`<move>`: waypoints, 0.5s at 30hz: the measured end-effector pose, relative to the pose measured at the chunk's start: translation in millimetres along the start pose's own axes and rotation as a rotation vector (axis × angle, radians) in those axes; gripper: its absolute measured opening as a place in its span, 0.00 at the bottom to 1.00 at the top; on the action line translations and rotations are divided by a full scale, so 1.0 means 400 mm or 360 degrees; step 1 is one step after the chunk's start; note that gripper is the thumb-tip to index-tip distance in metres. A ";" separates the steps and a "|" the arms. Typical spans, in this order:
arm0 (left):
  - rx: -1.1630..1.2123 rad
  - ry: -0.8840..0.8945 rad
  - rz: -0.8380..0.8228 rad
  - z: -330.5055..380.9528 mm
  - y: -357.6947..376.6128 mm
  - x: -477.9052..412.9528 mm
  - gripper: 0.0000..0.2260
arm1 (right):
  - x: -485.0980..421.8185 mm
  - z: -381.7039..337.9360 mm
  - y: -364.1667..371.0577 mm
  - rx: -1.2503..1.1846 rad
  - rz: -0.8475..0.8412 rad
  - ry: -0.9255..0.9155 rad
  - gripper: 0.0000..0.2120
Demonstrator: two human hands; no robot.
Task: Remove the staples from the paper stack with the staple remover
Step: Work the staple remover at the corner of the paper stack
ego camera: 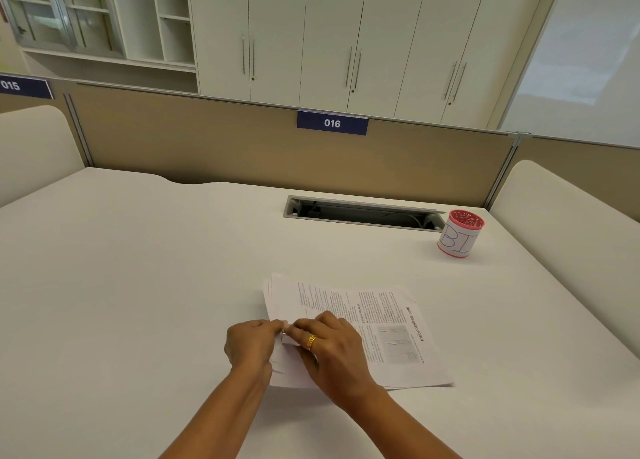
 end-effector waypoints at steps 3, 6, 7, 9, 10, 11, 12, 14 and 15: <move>0.0025 -0.0026 0.0007 -0.006 -0.001 -0.005 0.06 | 0.004 -0.006 0.002 0.0053 0.0000 -0.0036 0.13; 0.0017 -0.0052 0.0015 -0.010 -0.001 -0.008 0.06 | 0.007 -0.010 0.002 0.0099 0.0003 -0.0065 0.13; 0.0009 -0.0058 0.0018 -0.011 0.000 -0.008 0.06 | 0.007 -0.011 0.003 0.0117 -0.0001 -0.0077 0.14; -0.0018 -0.0056 0.0027 -0.012 0.000 -0.009 0.07 | 0.010 -0.014 0.006 0.0139 -0.0004 -0.0093 0.14; -0.0032 -0.0049 0.0032 -0.012 0.001 -0.008 0.08 | 0.011 -0.014 0.006 0.0147 -0.0003 -0.0099 0.14; -0.0039 -0.0042 0.0034 -0.013 0.003 -0.008 0.08 | 0.013 -0.015 0.007 0.0158 -0.0001 -0.0108 0.14; -0.0041 -0.0038 0.0034 -0.013 0.004 -0.008 0.08 | 0.014 -0.016 0.008 0.0167 0.0003 -0.0117 0.14; -0.0053 -0.0040 0.0035 -0.016 0.007 -0.007 0.08 | 0.018 -0.015 0.010 0.0178 0.0007 -0.0129 0.14; -0.0059 -0.0040 0.0037 -0.018 0.007 -0.008 0.07 | 0.020 -0.015 0.011 0.0192 0.0004 -0.0135 0.13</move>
Point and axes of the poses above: each hand's wrist, its own x-axis away from the middle knuckle, its own y-axis out of the palm, z = x × y, the point moved 5 cm from there along -x, towards the middle knuckle, and after that the axes turned 7 degrees about -y, right-handed, at the moved point
